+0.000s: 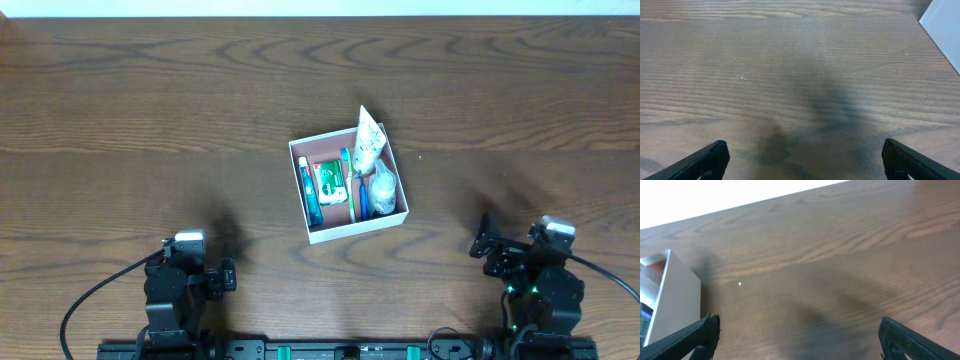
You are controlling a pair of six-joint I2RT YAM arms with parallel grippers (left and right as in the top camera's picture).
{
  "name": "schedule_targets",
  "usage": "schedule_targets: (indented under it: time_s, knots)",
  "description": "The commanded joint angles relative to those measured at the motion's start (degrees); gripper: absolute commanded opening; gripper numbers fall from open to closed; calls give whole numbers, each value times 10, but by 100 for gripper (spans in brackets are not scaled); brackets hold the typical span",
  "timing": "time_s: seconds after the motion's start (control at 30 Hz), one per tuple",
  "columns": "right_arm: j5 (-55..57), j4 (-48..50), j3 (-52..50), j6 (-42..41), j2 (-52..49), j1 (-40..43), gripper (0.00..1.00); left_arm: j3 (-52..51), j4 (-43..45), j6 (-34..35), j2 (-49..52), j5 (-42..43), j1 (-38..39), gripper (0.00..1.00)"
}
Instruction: Pack container
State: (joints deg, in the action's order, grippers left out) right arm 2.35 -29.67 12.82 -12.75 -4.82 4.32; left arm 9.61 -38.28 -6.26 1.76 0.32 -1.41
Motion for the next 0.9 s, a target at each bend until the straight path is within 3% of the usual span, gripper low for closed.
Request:
schedule_targets:
  time_s: [0.0, 0.87]
  knots:
    - [-5, 1, -28, 8, 26, -6, 99, -7, 2, -1, -4, 6, -1, 98]
    - [-5, 5, -48, 8, 34, -6, 99, -7, 2, -1, -4, 6, -1, 98]
